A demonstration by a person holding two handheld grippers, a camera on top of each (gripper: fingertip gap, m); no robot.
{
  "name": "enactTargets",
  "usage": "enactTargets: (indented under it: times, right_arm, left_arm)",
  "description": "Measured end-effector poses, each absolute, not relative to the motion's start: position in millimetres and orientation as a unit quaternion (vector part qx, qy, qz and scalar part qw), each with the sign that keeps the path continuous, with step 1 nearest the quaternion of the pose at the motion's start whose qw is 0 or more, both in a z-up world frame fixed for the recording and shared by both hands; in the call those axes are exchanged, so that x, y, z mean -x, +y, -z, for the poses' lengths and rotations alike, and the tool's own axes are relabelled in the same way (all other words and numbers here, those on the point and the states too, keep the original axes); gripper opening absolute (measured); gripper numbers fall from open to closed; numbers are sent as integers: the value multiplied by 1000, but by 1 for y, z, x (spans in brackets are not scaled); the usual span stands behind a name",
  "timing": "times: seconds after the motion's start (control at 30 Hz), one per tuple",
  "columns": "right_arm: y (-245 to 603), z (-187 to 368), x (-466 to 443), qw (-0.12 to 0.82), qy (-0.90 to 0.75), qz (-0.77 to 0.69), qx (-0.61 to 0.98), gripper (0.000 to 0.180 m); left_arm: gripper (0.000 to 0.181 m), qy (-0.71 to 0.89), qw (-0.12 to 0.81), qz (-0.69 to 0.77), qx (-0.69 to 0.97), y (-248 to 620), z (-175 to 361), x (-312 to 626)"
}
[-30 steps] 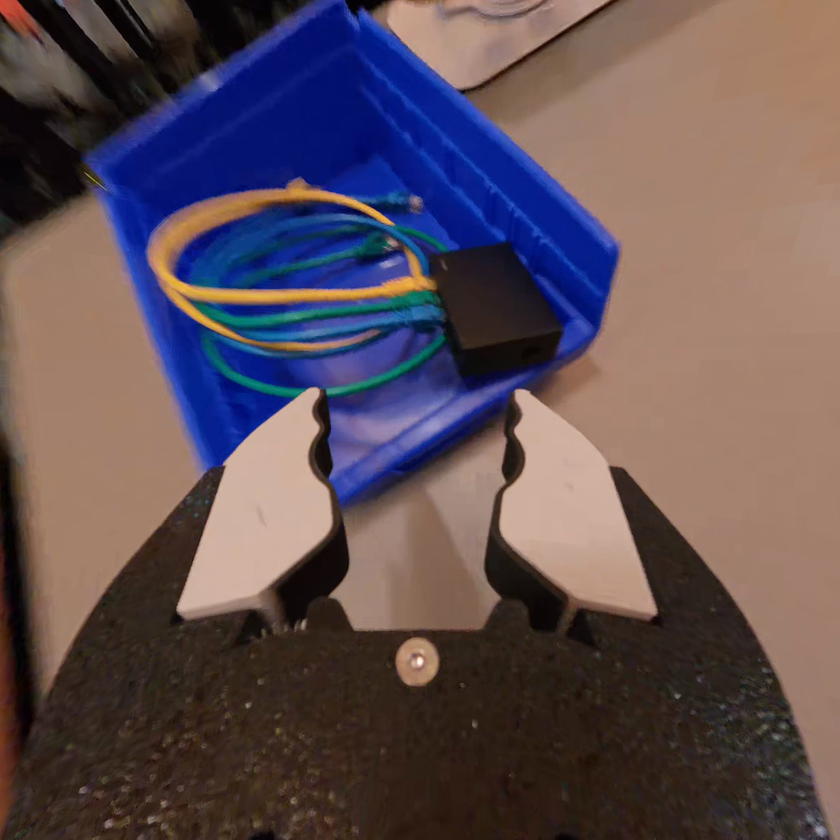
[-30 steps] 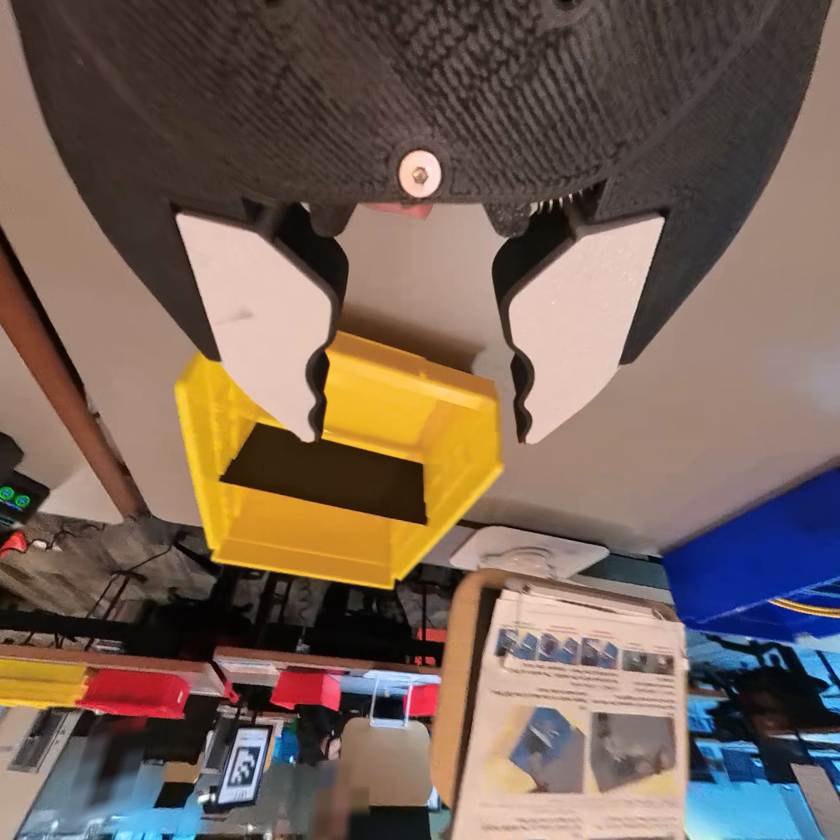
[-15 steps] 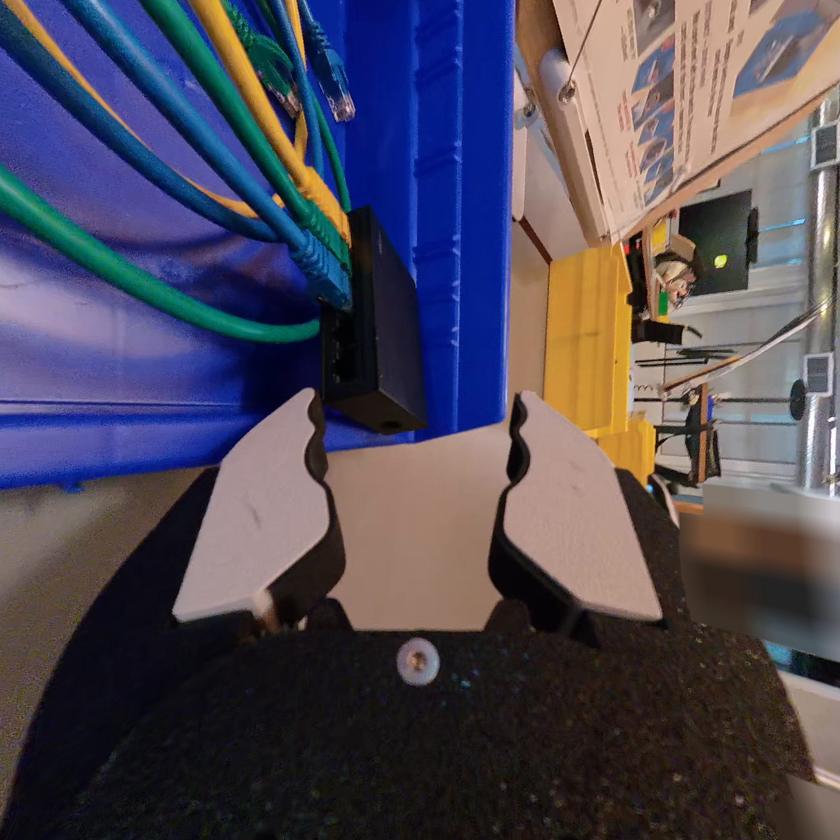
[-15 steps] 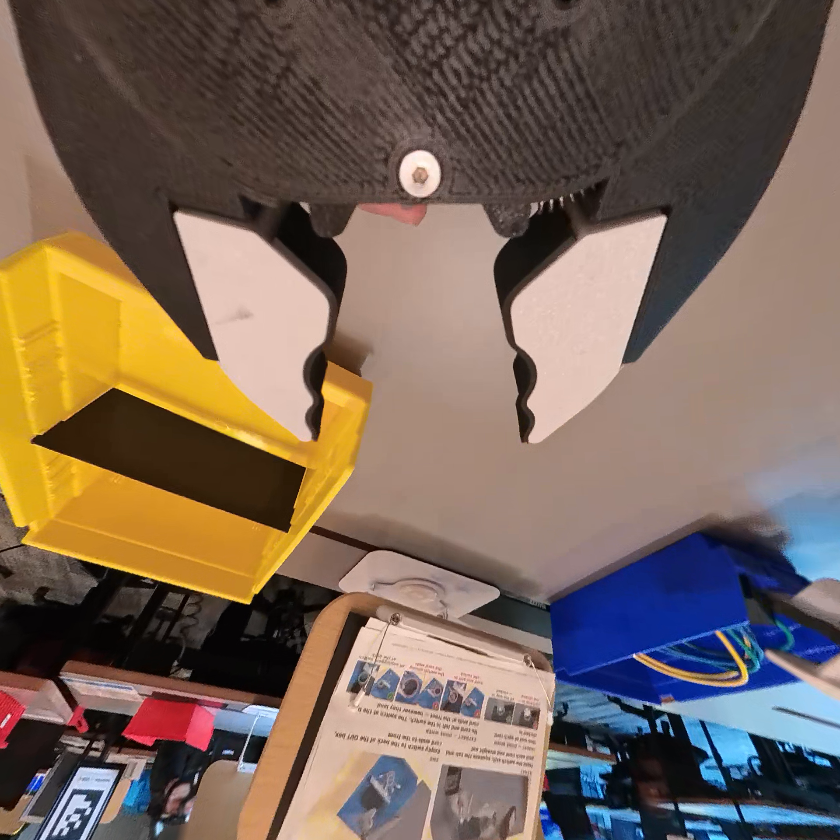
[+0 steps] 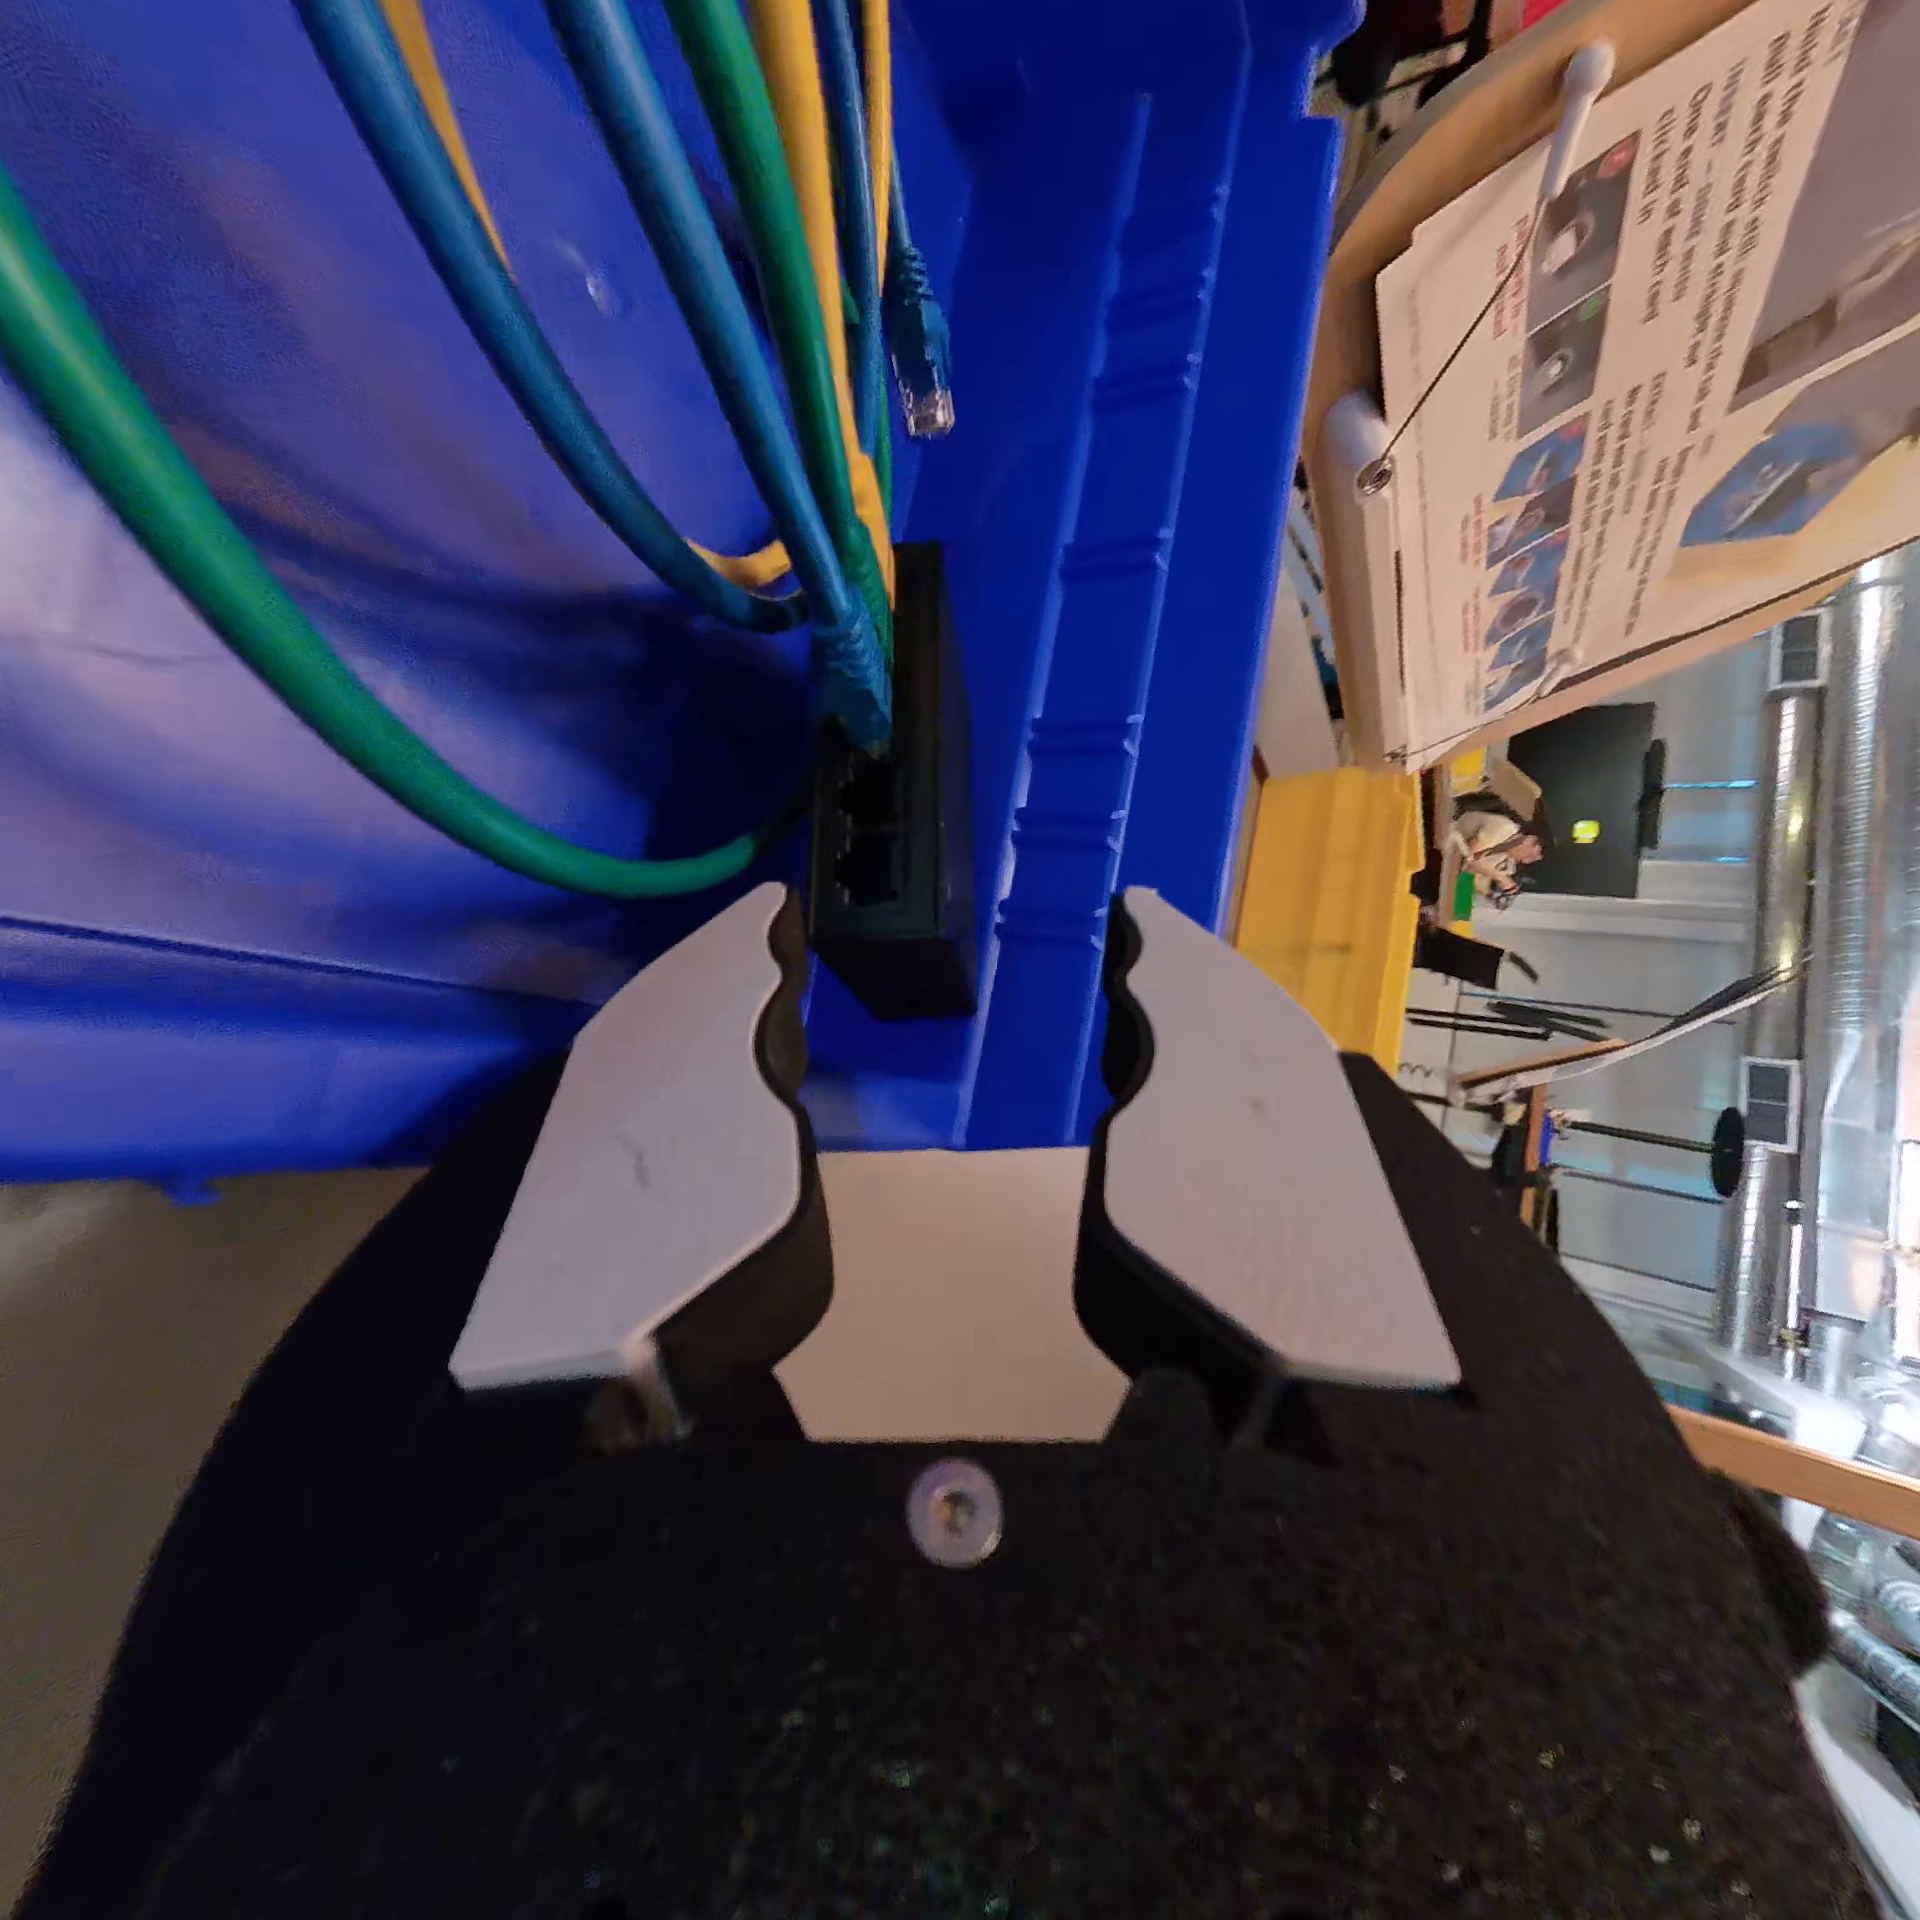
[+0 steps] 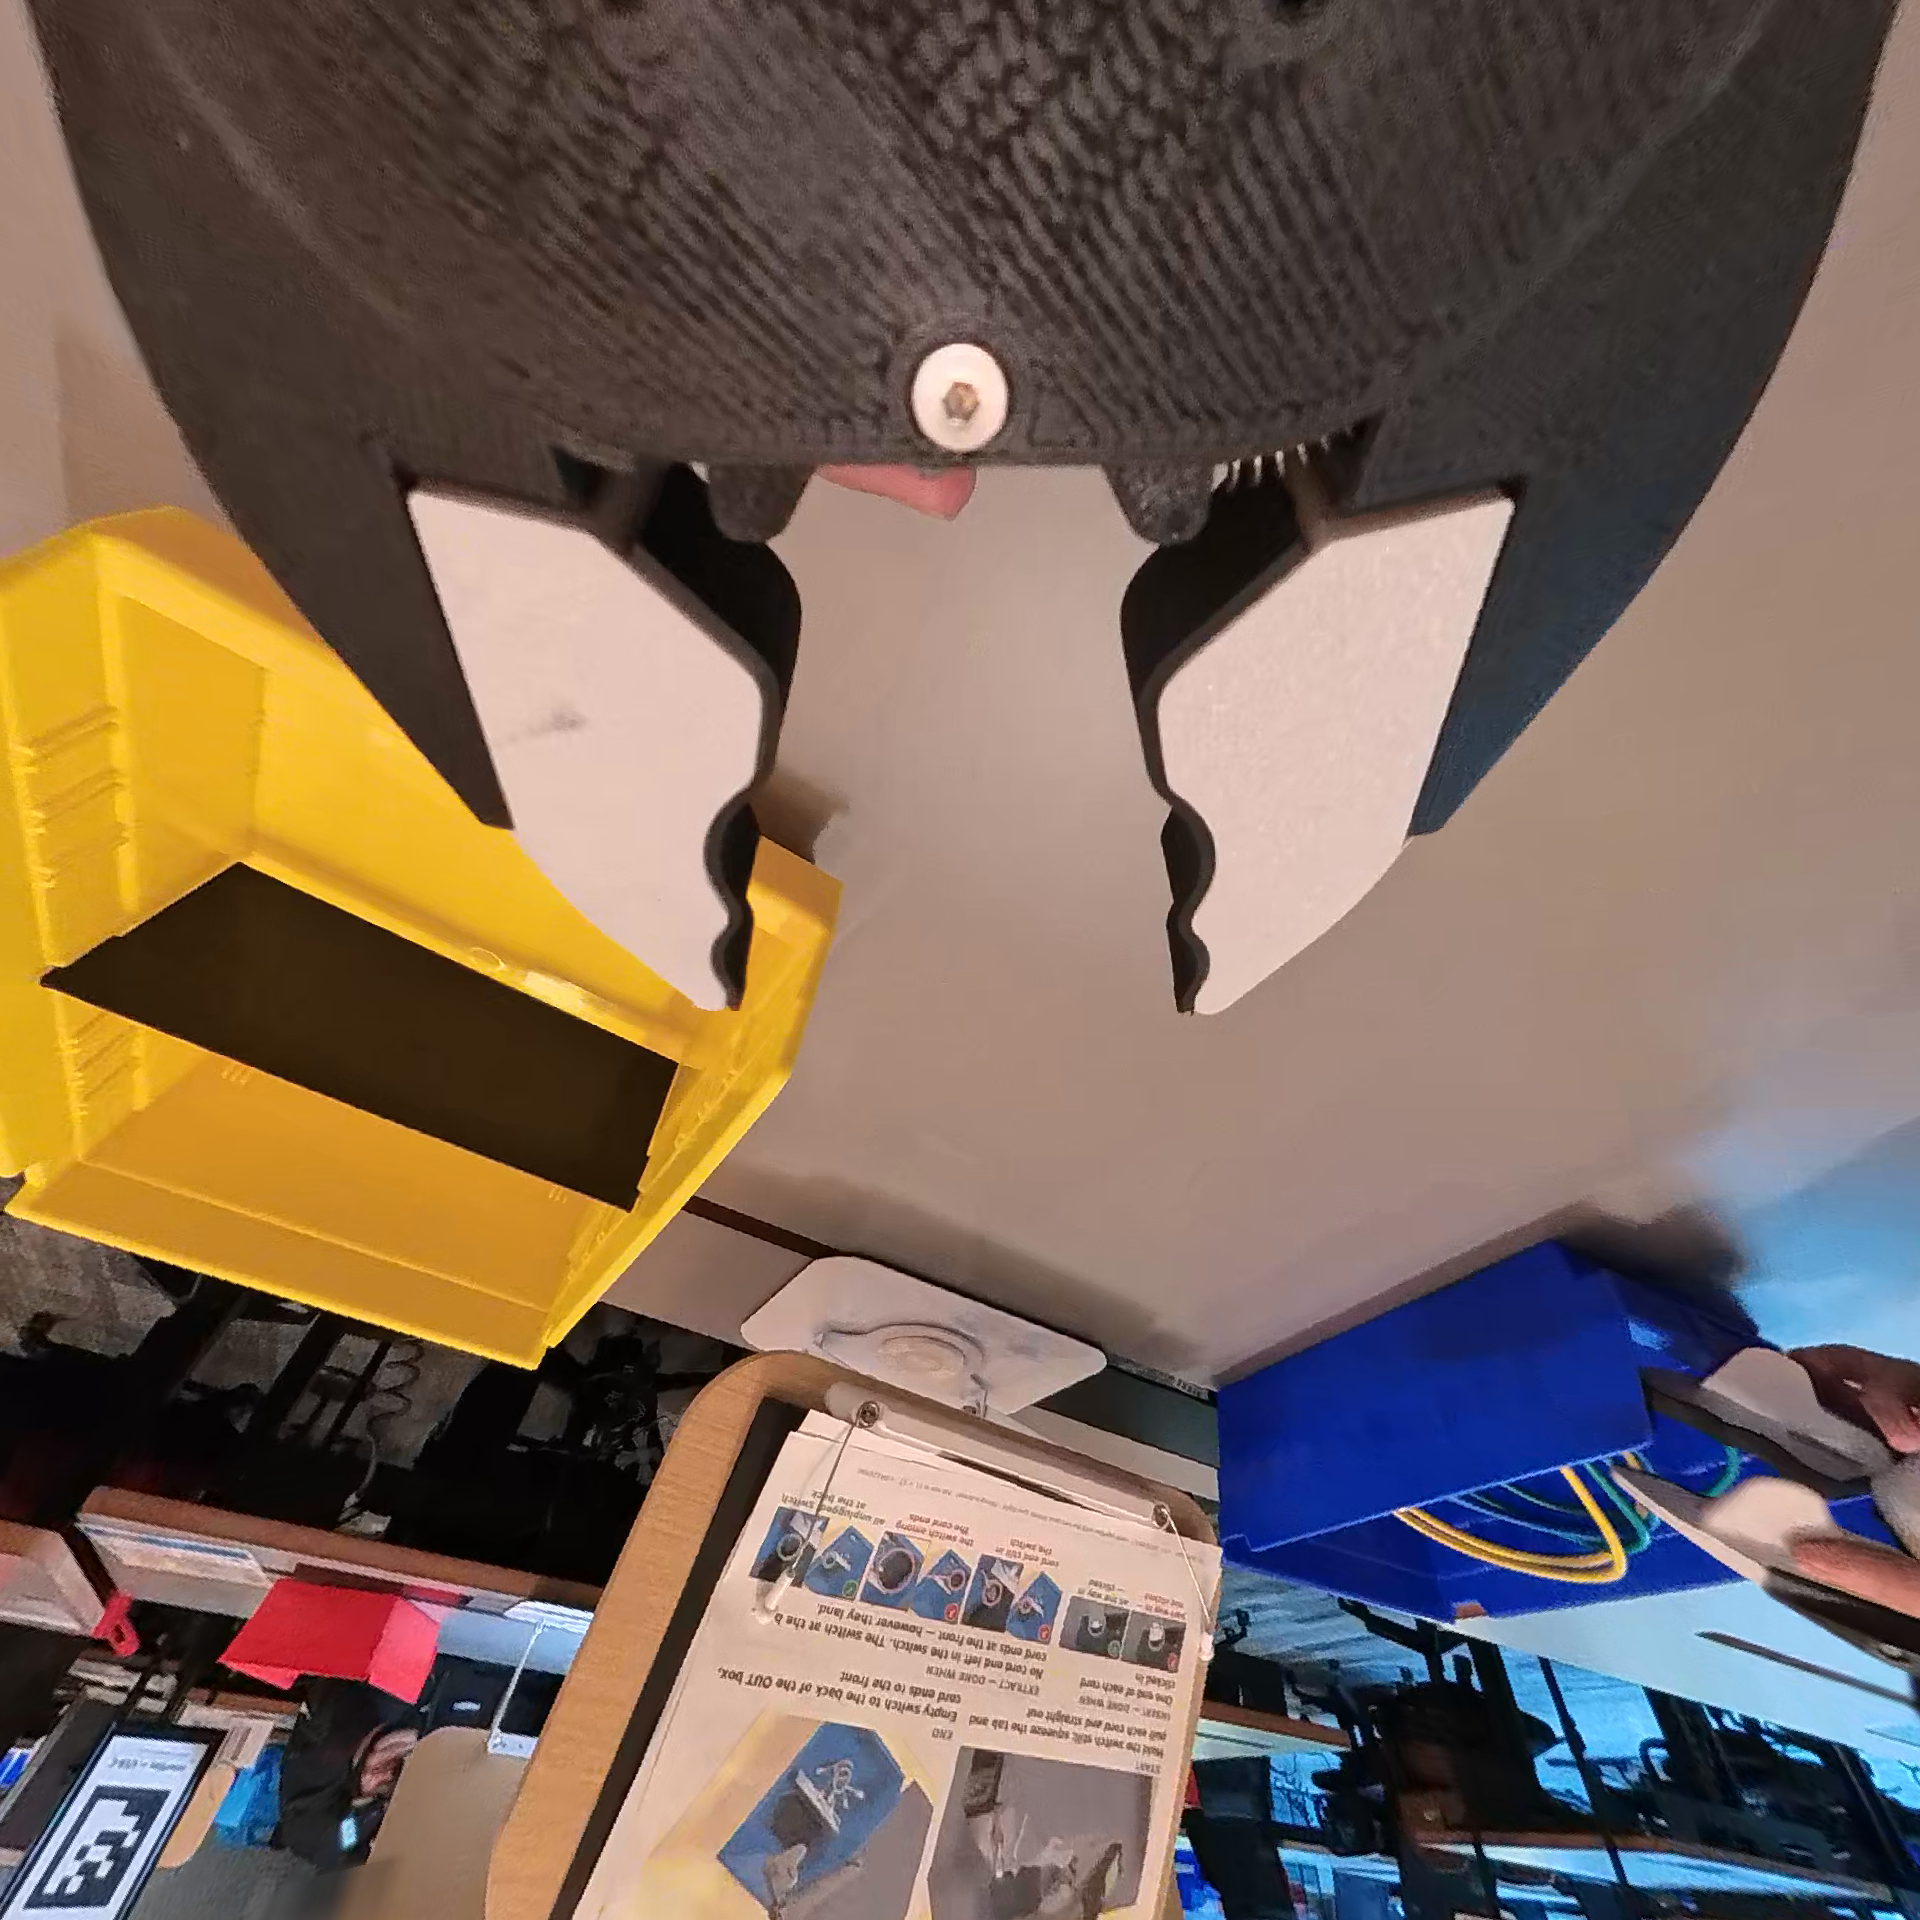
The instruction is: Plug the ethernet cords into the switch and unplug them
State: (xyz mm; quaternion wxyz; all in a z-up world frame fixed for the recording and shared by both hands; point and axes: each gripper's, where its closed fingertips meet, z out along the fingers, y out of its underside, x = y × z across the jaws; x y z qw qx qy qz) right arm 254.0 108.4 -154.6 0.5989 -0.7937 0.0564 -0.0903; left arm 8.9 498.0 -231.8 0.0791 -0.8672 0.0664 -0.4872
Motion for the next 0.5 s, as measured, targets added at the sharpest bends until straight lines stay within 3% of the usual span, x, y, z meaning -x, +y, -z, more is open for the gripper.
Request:
enactTargets:
  times: [0.13,0.27,0.5]
  right_arm:
    - [109,155,-253,603,59,78,792,76]
    - [109,153,-251,605,53,79,791,75]
    - [113,149,-243,610,40,76,788,74]
  left_arm:
    - [47,92,61,464,879,498,237,-13]
    - [26,107,66,453,883,499,243,-14]
    - [25,140,106,500,848,498,233,-12]
